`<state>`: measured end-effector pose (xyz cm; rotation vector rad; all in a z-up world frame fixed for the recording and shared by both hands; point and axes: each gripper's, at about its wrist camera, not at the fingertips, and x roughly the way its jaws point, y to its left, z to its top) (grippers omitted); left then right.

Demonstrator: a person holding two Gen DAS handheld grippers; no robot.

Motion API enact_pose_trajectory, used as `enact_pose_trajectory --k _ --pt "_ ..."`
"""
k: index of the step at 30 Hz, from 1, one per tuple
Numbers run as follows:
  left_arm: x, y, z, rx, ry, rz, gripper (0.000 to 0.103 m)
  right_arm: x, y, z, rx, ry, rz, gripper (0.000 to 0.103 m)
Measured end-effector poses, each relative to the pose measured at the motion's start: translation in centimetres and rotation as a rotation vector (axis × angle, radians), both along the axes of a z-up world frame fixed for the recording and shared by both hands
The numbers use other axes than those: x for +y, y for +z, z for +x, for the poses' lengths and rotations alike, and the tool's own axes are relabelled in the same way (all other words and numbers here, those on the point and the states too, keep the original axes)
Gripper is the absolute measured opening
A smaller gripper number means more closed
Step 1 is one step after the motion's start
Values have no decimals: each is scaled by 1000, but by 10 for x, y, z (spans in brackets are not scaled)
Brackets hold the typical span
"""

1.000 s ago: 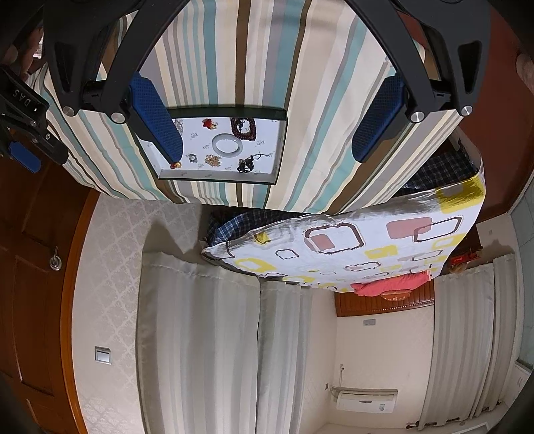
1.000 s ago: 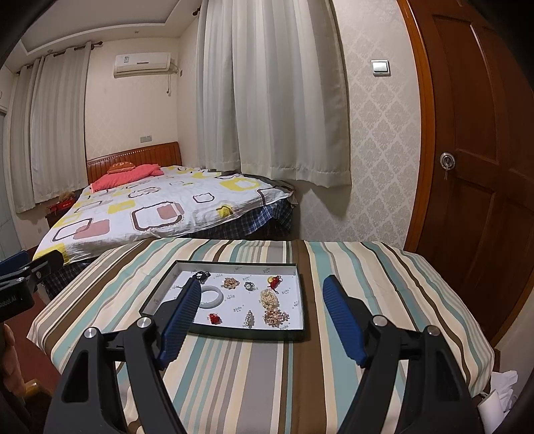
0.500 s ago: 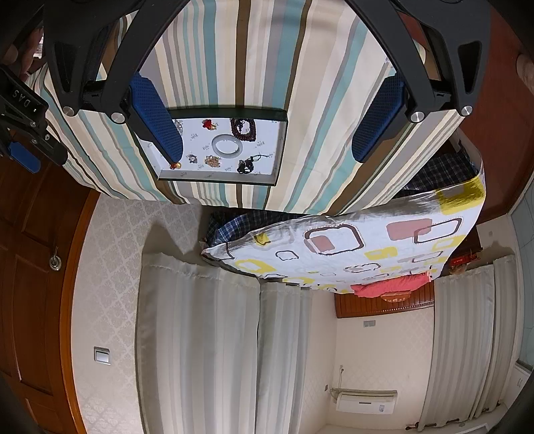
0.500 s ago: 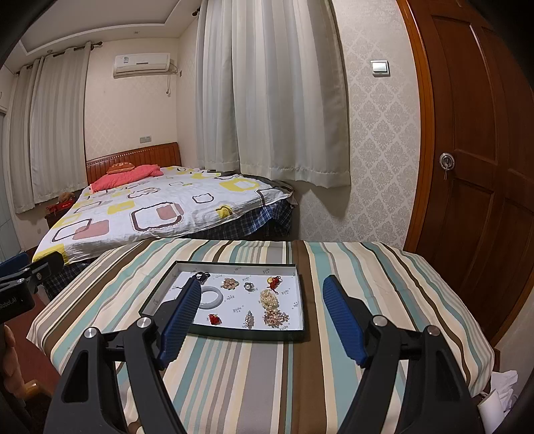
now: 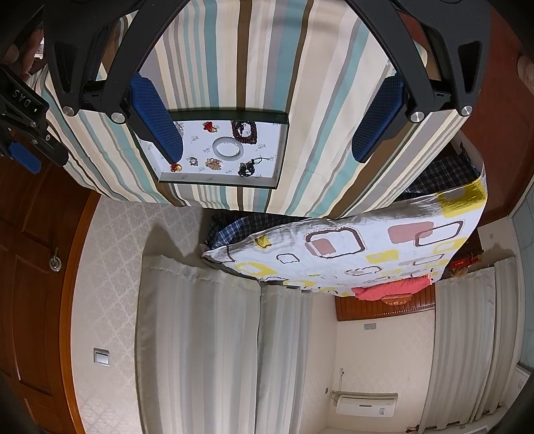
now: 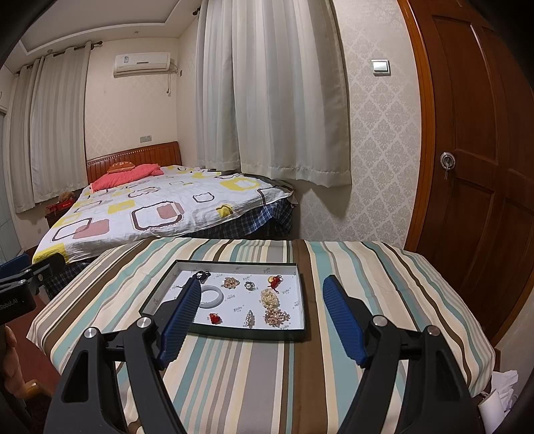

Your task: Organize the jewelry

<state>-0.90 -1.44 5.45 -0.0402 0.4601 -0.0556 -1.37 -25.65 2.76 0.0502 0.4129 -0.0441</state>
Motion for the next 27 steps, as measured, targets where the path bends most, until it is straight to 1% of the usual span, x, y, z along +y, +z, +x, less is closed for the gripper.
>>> enact_pose_trajectory --k 27 --pt "3 -2 3 8 -6 -9 99 3 -4 3 10 1 3 73"
